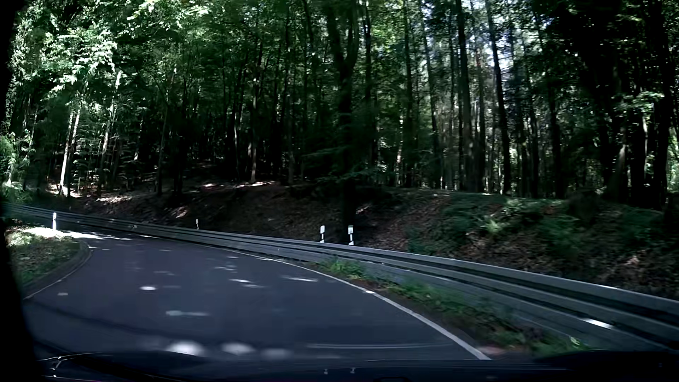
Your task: Follow the waypoints while adhering to traffic rules and regulations
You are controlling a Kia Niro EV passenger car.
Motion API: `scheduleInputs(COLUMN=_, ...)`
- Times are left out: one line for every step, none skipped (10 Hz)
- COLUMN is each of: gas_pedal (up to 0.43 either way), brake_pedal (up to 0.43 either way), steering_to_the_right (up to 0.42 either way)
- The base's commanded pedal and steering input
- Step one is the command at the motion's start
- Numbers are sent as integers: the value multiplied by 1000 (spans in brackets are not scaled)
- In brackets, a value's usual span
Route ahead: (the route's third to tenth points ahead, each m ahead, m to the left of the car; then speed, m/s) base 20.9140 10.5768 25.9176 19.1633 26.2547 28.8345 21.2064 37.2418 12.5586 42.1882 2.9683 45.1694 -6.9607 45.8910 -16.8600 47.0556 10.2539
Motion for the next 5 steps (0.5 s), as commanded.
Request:
scheduleInputs(gas_pedal=169, brake_pedal=0, steering_to_the_right=-131)
scheduleInputs(gas_pedal=189, brake_pedal=0, steering_to_the_right=-135)
scheduleInputs(gas_pedal=197, brake_pedal=0, steering_to_the_right=-139)
scheduleInputs(gas_pedal=197, brake_pedal=0, steering_to_the_right=-145)
scheduleInputs(gas_pedal=197, brake_pedal=0, steering_to_the_right=-153)
